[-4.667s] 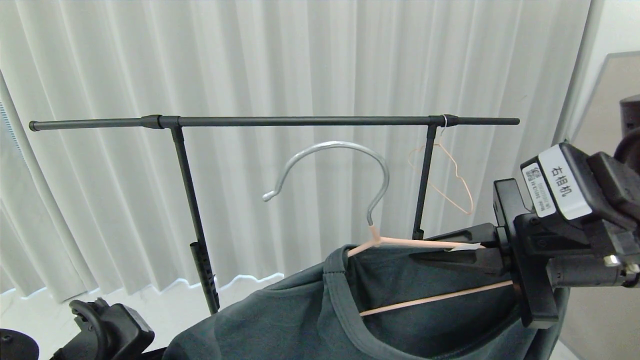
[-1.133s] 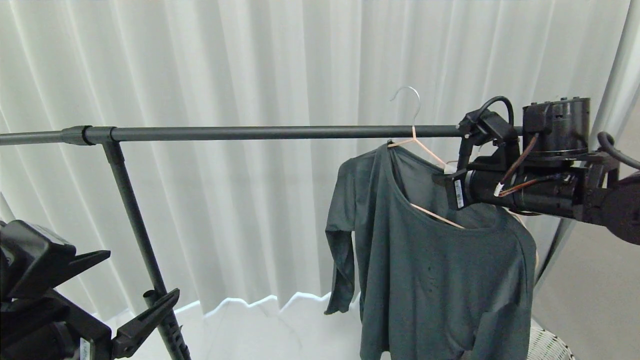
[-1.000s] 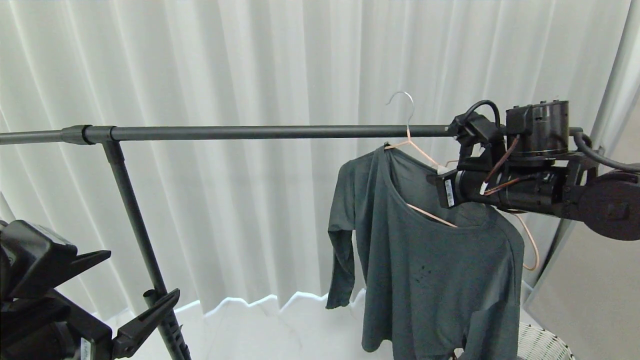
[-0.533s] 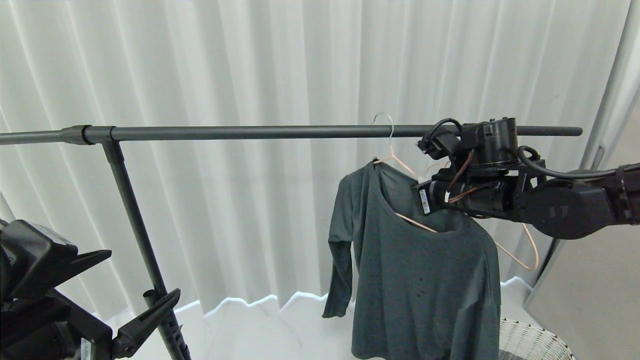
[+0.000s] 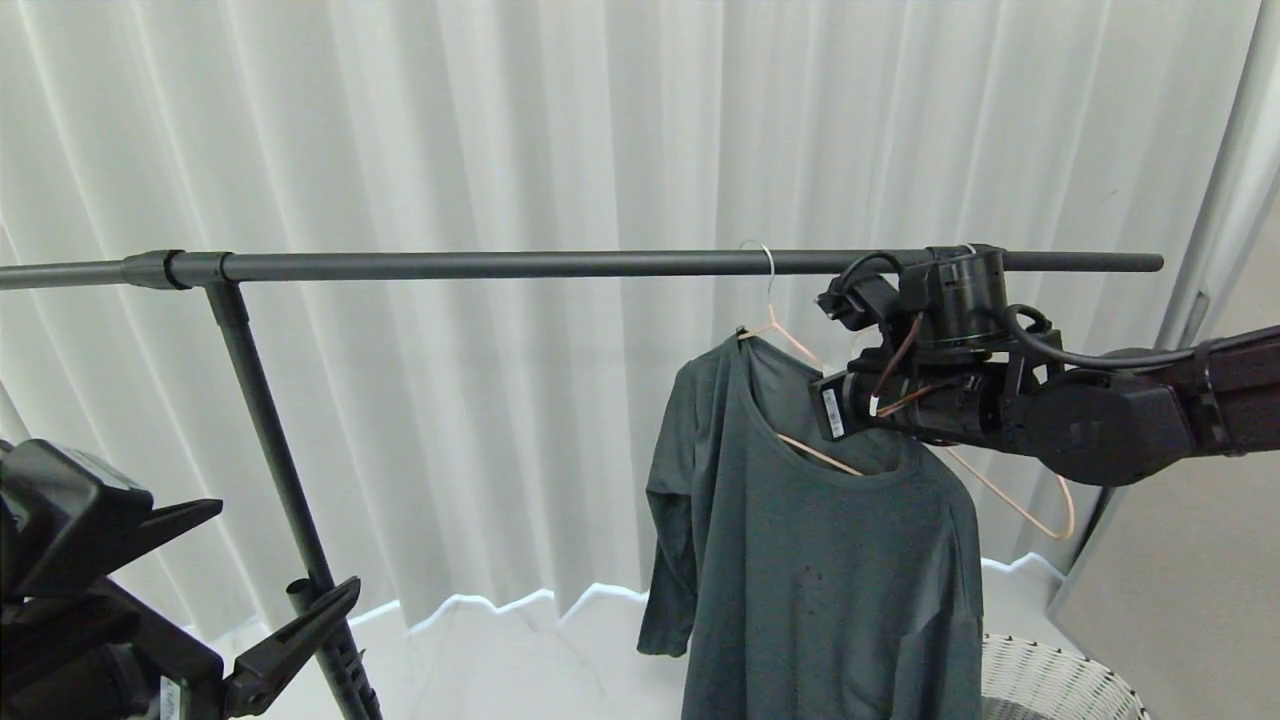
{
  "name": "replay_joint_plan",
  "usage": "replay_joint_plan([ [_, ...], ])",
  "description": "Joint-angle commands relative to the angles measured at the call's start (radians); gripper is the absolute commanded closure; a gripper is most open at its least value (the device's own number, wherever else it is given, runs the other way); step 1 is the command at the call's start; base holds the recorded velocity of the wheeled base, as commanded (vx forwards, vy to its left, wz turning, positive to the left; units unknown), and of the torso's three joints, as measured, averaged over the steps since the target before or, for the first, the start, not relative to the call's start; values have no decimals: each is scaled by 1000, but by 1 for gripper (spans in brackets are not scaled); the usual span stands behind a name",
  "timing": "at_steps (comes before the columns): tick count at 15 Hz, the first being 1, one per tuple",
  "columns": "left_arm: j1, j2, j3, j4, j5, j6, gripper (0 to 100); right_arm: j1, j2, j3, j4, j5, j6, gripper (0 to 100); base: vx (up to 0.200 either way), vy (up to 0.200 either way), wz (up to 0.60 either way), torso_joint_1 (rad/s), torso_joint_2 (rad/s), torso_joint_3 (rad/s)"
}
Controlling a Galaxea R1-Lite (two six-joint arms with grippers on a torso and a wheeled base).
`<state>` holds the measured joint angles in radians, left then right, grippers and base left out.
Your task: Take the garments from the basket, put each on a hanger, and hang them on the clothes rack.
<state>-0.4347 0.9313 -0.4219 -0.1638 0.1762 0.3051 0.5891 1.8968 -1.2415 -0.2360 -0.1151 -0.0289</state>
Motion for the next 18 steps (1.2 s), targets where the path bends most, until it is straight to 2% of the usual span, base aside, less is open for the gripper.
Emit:
replay_joint_plan([
  [1, -1, -2, -1, 0, 0, 0, 0, 11, -4, 0, 0, -3, 12, 100, 0, 0, 0, 0, 0, 0],
  [2, 1, -2, -1, 0, 0, 0, 0, 15, -5, -1, -2, -18, 18, 0, 0, 0, 0, 0, 0, 0],
  [4, 1, -2, -1, 0, 2, -1, 0, 24, -15, 0, -5, -47, 23, 0, 0, 0, 0, 0, 0, 0],
  [8, 8, -15, -3, 0, 6, -1, 0, 32, -104, 8, -3, -52, 23, 0, 0, 0, 0, 0, 0, 0],
  [11, 126, -15, -15, 0, 20, -1, 0, 31, -229, 22, 0, -46, 23, 0, 0, 0, 0, 0, 0, 0],
  [13, 223, -2, -40, 0, 20, -3, 0, 26, -303, 47, -2, -12, 24, 0, 0, 0, 0, 0, 0, 0],
  [17, 327, 0, -38, 0, 20, -6, 0, -8, -390, 97, -3, 6, 18, 0, 0, 0, 0, 0, 0, 0],
  [18, 355, -6, -37, 0, 20, -6, 0, -40, -417, 112, 15, -1, 0, 0, 0, 0, 0, 0, 0, 0],
])
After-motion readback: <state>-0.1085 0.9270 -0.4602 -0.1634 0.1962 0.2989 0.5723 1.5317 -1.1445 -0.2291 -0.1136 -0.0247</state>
